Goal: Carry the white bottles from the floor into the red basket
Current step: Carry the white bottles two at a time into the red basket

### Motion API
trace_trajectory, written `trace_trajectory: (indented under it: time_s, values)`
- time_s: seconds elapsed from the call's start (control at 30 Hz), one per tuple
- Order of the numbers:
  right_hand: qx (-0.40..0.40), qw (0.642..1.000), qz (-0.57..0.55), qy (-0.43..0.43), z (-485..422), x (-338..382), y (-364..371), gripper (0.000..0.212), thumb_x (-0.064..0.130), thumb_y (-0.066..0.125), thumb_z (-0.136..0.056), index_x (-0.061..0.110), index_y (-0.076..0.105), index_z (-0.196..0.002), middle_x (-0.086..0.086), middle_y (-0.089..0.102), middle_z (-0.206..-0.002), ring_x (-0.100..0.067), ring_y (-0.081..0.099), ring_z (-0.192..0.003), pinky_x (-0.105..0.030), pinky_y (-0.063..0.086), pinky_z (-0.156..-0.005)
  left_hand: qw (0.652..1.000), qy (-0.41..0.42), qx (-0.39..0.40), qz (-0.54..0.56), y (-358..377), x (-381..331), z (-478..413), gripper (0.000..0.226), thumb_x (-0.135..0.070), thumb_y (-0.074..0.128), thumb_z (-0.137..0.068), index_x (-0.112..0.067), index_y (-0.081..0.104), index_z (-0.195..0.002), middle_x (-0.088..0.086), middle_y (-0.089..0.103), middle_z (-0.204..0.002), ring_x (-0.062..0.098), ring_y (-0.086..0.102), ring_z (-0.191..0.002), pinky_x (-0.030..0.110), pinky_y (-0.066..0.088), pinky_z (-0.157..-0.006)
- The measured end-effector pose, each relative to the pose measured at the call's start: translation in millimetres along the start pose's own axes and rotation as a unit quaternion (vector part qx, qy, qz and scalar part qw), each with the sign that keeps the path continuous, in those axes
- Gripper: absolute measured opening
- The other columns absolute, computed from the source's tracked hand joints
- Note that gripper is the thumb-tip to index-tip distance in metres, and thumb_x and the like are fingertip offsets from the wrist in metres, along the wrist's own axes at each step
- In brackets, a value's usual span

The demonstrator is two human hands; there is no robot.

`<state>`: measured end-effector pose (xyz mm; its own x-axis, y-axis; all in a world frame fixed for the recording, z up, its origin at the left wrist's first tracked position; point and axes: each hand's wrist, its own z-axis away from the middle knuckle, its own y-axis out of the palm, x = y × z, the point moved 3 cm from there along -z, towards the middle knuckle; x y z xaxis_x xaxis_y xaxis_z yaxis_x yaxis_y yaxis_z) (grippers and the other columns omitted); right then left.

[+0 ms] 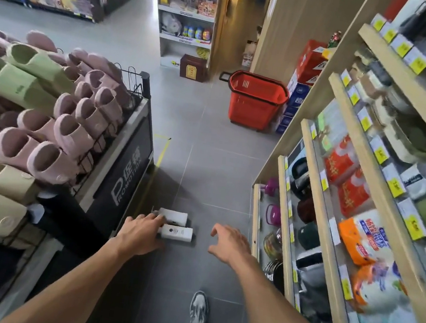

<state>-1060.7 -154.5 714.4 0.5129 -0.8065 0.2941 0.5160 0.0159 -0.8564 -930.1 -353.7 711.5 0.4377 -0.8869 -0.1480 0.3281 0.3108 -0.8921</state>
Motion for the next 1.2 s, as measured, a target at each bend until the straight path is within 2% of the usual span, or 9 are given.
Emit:
trace_trajectory:
  time_s: [0.27,0.47,0.63,0.83,1.03,1.2]
  values:
    - [0.026,0.999,0.010,-0.034,-87.3,-9.9,-45.5,0.037,0.030,0.069,-0.088,0.026,0.057,-0.122,-0.001,0.060,-0.133,-0.028,0.054,-0.121,-0.036,0.042,-0.094,0.999,-0.040,-0.001,0.010,-37.2,-10.3,-62.6,0.064,-0.053,0.060,-0.091,-0.030,0.035,-0.146,-0.002,0.051,-0.138,0.023,0.051,-0.126,0.046,0.041,-0.100]
    - [0.063,0.996,0.020,-0.064,-141.1,-1.5,-57.3,0.038,0.029,0.068,-0.086,0.026,0.057,-0.123,-0.001,0.059,-0.134,-0.028,0.052,-0.125,-0.036,0.042,-0.098,0.997,-0.065,0.011,0.029,-37.8,-10.9,-86.2,0.058,-0.049,0.056,-0.093,-0.030,0.037,-0.145,-0.002,0.053,-0.135,0.024,0.051,-0.126,0.045,0.042,-0.100]
    - [0.095,0.990,0.040,-0.101,-187.4,29.0,-55.6,0.039,0.032,0.068,-0.088,0.029,0.056,-0.125,-0.001,0.059,-0.133,-0.028,0.053,-0.125,-0.034,0.042,-0.100,0.992,-0.113,0.035,0.043,-35.4,22.0,-108.0,0.059,-0.050,0.059,-0.089,-0.033,0.039,-0.141,-0.004,0.053,-0.133,0.023,0.051,-0.125,0.044,0.043,-0.098]
    - [0.113,0.984,0.066,-0.119,-243.6,67.9,-52.2,0.039,0.034,0.069,-0.087,0.029,0.057,-0.124,-0.003,0.060,-0.130,-0.028,0.053,-0.125,-0.036,0.042,-0.102,0.989,-0.138,0.025,0.053,-45.8,71.4,-148.3,0.058,-0.050,0.058,-0.088,-0.033,0.040,-0.140,-0.003,0.052,-0.133,0.023,0.051,-0.123,0.043,0.042,-0.096]
    - [0.151,0.981,0.066,-0.105,-286.2,74.6,-34.0,0.041,0.035,0.067,-0.088,0.028,0.055,-0.127,-0.005,0.059,-0.131,-0.029,0.054,-0.123,-0.037,0.044,-0.099,0.980,-0.160,0.059,0.106,-27.1,97.4,-183.7,0.057,-0.051,0.058,-0.089,-0.032,0.040,-0.140,-0.003,0.053,-0.132,0.024,0.052,-0.124,0.046,0.043,-0.100]
    - [0.188,0.980,0.027,-0.055,-329.3,53.9,0.5,0.046,0.043,0.075,-0.085,0.030,0.058,-0.125,-0.003,0.060,-0.131,-0.029,0.057,-0.122,-0.037,0.047,-0.097,0.950,-0.211,0.076,0.219,12.9,109.5,-215.0,0.053,-0.052,0.060,-0.089,-0.032,0.045,-0.136,-0.001,0.058,-0.131,0.024,0.055,-0.122,0.048,0.046,-0.098]
